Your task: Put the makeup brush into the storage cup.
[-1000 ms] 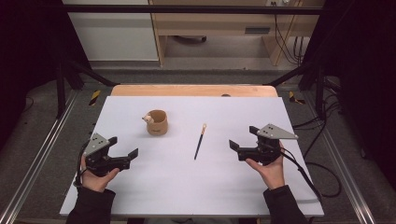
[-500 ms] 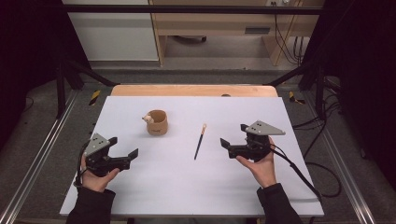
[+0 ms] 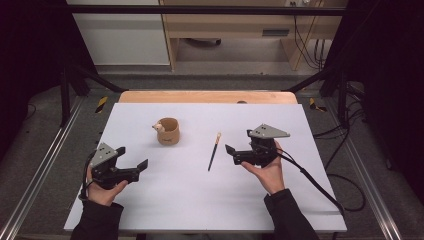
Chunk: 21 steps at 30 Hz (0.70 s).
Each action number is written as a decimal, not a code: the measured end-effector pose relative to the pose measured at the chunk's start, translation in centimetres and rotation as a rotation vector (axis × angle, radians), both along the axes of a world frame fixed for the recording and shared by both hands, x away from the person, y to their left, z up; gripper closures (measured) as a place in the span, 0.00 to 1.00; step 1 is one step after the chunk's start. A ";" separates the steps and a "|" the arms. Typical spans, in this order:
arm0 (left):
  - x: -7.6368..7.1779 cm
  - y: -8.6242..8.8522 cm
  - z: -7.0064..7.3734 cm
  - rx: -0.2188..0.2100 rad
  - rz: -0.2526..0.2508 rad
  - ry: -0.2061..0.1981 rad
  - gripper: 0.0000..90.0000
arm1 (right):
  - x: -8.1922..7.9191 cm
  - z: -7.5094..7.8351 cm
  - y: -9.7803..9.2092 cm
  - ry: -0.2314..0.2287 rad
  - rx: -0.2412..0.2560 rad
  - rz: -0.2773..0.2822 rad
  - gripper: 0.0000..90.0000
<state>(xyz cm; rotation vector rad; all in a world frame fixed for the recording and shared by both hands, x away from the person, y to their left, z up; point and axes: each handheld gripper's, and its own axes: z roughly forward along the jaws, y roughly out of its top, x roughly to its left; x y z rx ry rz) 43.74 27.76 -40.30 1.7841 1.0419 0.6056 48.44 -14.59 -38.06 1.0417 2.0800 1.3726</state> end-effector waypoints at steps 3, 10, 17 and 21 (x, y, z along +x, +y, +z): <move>0.0 0.0 0.0 0.000 -0.001 -0.002 0.06 | 0.5 -0.2 0.5 0.008 -0.010 0.008 0.10; 0.0 0.1 0.0 0.000 0.003 -0.002 0.06 | 1.7 -1.3 1.7 0.045 -0.007 0.002 0.11; 0.0 0.1 0.0 0.003 0.003 -0.002 0.06 | 2.7 -2.0 2.7 0.062 -0.021 -0.004 0.12; 0.0 0.1 0.0 0.001 0.003 -0.003 0.06 | 3.4 -2.3 3.4 0.074 -0.029 -0.011 0.13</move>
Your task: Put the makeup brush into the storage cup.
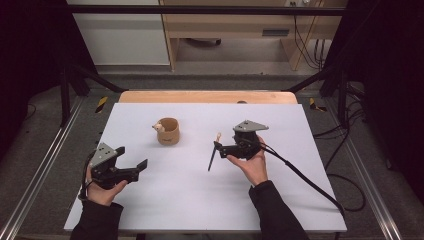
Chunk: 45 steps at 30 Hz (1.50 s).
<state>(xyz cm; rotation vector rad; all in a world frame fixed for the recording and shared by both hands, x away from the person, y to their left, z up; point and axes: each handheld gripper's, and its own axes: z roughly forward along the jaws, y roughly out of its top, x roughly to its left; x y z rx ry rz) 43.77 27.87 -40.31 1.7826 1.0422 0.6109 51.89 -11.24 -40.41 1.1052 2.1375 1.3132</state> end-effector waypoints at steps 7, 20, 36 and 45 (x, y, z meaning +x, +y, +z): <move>0.0 0.0 0.0 0.003 0.000 0.000 0.06 | 1.0 -1.7 0.9 0.049 -0.027 -0.013 0.16; 0.1 -0.1 -0.1 0.010 -0.002 0.003 0.06 | 2.0 -5.3 2.3 0.105 -0.122 -0.013 0.24; 0.1 -0.2 -0.1 0.010 -0.004 0.004 0.06 | 2.3 -7.6 3.1 0.141 -0.148 0.001 0.32; 0.1 -0.2 -0.1 0.010 -0.004 0.005 0.06 | 2.3 -7.9 3.0 0.145 -0.177 0.022 0.46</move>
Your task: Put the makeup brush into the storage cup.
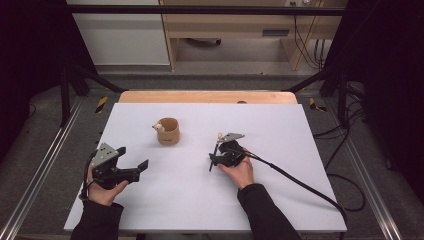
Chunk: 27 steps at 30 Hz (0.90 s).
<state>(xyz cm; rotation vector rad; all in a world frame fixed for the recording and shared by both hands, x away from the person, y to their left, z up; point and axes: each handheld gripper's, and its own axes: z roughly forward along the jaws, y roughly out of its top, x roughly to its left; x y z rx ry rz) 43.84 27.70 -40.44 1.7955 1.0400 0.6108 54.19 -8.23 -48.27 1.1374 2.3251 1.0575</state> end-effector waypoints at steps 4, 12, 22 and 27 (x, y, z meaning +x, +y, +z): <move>0.0 0.0 0.0 0.000 -0.001 0.000 0.06 | -0.1 -0.1 0.0 0.000 -0.011 0.008 0.52; 0.0 0.0 0.0 0.001 -0.001 0.000 0.06 | -0.2 0.1 -0.1 0.003 -0.033 0.021 0.61; 0.0 0.0 0.0 0.000 -0.002 0.000 0.06 | -0.5 0.5 -0.3 0.018 -0.063 0.045 0.76; -0.1 0.0 0.0 0.000 -0.002 0.001 0.06 | -0.5 0.6 -0.3 0.026 -0.071 0.053 0.83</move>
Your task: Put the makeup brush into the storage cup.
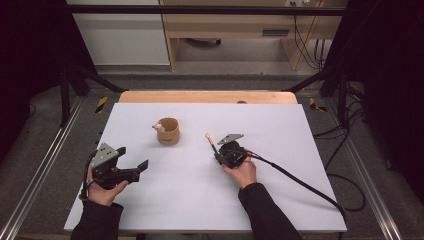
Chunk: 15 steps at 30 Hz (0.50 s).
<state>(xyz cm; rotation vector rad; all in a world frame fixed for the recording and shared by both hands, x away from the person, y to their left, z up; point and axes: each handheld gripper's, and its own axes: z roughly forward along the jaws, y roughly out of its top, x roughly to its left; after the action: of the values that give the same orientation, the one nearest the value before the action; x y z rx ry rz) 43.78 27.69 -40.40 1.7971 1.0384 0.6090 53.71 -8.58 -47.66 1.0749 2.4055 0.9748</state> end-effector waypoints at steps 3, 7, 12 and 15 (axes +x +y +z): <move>0.0 0.0 0.0 0.000 0.000 -0.001 0.06 | 0.0 0.1 -0.1 0.001 -0.008 0.005 0.86; 0.0 0.0 0.0 0.001 0.000 0.000 0.06 | 0.0 0.1 -0.1 0.014 -0.011 0.001 0.89; 0.0 0.0 0.0 0.001 -0.001 0.000 0.06 | 0.0 0.2 -0.2 0.015 -0.021 0.001 0.93; 0.0 0.0 0.0 0.001 -0.001 0.000 0.06 | 0.0 0.2 -0.3 0.018 -0.016 0.003 0.93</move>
<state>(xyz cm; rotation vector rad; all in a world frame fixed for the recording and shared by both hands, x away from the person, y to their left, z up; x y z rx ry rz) 43.78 27.66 -40.40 1.7979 1.0374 0.6089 53.75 -8.89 -47.48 1.0797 2.4256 0.9495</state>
